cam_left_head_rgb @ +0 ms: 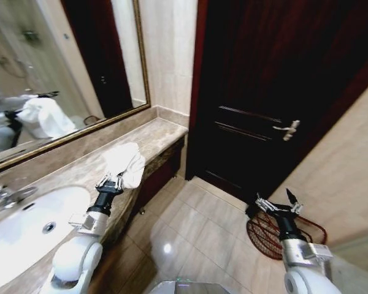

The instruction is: Discard the used towel into the hamper.

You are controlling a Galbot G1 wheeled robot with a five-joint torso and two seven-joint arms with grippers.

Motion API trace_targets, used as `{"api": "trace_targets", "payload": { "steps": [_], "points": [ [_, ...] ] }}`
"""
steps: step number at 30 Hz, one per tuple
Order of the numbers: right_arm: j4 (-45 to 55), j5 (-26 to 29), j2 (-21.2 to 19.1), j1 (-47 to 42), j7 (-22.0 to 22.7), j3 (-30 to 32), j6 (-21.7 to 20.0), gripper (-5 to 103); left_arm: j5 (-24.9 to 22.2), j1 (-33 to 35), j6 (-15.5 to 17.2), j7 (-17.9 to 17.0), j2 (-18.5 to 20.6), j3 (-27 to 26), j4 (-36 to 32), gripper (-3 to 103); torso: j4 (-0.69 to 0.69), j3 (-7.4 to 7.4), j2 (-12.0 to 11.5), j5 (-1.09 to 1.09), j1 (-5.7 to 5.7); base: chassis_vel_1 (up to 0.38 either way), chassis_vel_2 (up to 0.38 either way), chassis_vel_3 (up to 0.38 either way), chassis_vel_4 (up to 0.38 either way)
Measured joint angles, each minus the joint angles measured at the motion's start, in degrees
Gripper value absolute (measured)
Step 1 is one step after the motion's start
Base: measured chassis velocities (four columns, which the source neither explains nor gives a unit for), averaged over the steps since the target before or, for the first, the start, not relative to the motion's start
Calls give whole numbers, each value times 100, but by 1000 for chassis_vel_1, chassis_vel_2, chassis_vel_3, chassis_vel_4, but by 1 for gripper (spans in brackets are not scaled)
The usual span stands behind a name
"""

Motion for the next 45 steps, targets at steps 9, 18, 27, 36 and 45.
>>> {"api": "trace_targets", "payload": {
  "steps": [9, 18, 27, 36, 45],
  "points": [
    [-22, -8, 5, -17, 33, 14, 63, 100, 10, -6, -20, 68, 10, 43, 16, 12, 0, 0, 0, 1, 1, -124, -129, -126, -131],
    [-45, -26, 41, -38, 94, 18, 214, 100, 13, -5, -77, 118, 10, 73, 137, 12, 0, 0, 0, 1, 0, -121, -129, -126, -128],
    [-22, -30, 74, -37, 228, 36, 225, 100, 9, -41, -102, 148, 28, 129, 245, 12, 0, 0, 0, 1, 1, -134, -109, -115, -139],
    [14, -106, 182, -112, 344, 39, 284, 100, -167, -111, -131, 277, 76, 166, 411, 12, 0, 0, 0, 1, 0, -112, -140, -120, -120],
    [51, -149, 277, -195, 388, 39, 320, 100, -438, -66, -287, 459, 109, 169, 622, 12, 0, 0, 0, 0, 0, -119, -119, -126, -145]
  ]
}}
